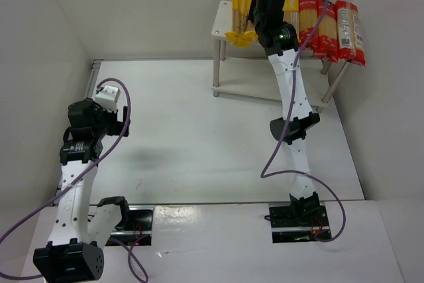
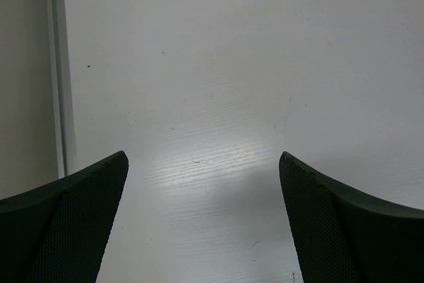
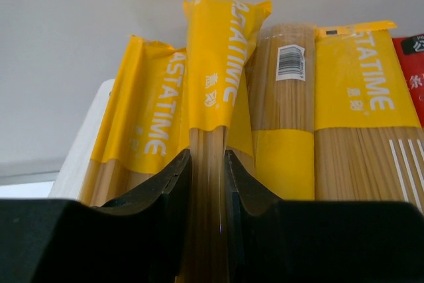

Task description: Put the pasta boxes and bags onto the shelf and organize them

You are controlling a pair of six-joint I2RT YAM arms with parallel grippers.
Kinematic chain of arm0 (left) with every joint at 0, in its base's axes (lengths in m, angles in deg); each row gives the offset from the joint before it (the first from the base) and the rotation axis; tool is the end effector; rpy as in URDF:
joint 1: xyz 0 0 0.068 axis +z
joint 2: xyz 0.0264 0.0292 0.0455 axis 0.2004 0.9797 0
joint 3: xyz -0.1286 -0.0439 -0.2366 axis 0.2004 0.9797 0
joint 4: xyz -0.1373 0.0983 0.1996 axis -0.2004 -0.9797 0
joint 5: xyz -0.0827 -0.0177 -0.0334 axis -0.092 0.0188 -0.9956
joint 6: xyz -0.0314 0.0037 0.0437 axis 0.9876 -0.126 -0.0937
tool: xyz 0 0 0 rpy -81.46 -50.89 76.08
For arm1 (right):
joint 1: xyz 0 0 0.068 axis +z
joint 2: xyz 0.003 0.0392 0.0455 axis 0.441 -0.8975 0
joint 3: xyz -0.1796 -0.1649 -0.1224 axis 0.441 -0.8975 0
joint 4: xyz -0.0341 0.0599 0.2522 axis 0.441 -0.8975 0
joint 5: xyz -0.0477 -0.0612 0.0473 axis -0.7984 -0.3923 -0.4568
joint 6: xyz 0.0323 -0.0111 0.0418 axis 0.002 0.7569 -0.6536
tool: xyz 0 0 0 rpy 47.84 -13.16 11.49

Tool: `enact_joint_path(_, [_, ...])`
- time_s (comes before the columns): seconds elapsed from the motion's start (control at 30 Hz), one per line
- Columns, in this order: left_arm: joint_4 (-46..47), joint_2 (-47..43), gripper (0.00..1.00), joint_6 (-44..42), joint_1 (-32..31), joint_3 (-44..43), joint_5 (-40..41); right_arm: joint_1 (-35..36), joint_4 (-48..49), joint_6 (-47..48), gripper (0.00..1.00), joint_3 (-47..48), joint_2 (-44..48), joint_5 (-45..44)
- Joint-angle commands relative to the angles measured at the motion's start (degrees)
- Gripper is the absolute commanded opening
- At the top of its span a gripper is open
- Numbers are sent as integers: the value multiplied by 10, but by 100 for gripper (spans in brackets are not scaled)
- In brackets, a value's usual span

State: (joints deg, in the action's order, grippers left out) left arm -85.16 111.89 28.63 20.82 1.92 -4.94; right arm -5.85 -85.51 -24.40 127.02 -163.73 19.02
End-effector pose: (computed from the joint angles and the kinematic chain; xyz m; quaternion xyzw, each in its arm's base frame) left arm 0.1869 0.0247 0.3259 0.0531 0.8371 0.0266 0.5438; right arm 0.4400 0.1476 0.4918 0.0398 0.7339 -0.0042 0.6781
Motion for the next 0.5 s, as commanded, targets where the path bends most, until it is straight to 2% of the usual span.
enact_joint_path(0.0, [7,-2,100,-7,4,4,-11,23,52,-30,1,29,0,-71])
enact_joint_path(0.1, [7,-2,100,-7,4,4,-11,43,57,-30,3,29,0,-99])
enact_joint_path(0.2, [7,-2,100,-7,4,4,-11,60,57,-30,9,29,0,-126])
enact_joint_path(0.27, [7,-2,100,-7,4,4,-11,65,57,-36,30,29,7,-131])
enact_joint_path(0.3, [7,-2,100,-7,4,4,-11,65,57,-36,44,29,13,-131])
enact_joint_path(0.37, [7,-7,100,-7,4,4,-16,76,57,-36,59,29,27,-146])
enact_joint_path(0.4, [7,-7,100,-7,4,4,-16,76,57,-31,71,29,35,-152])
enact_joint_path(0.47, [7,-7,100,-7,4,4,-16,82,62,-23,77,29,45,-161])
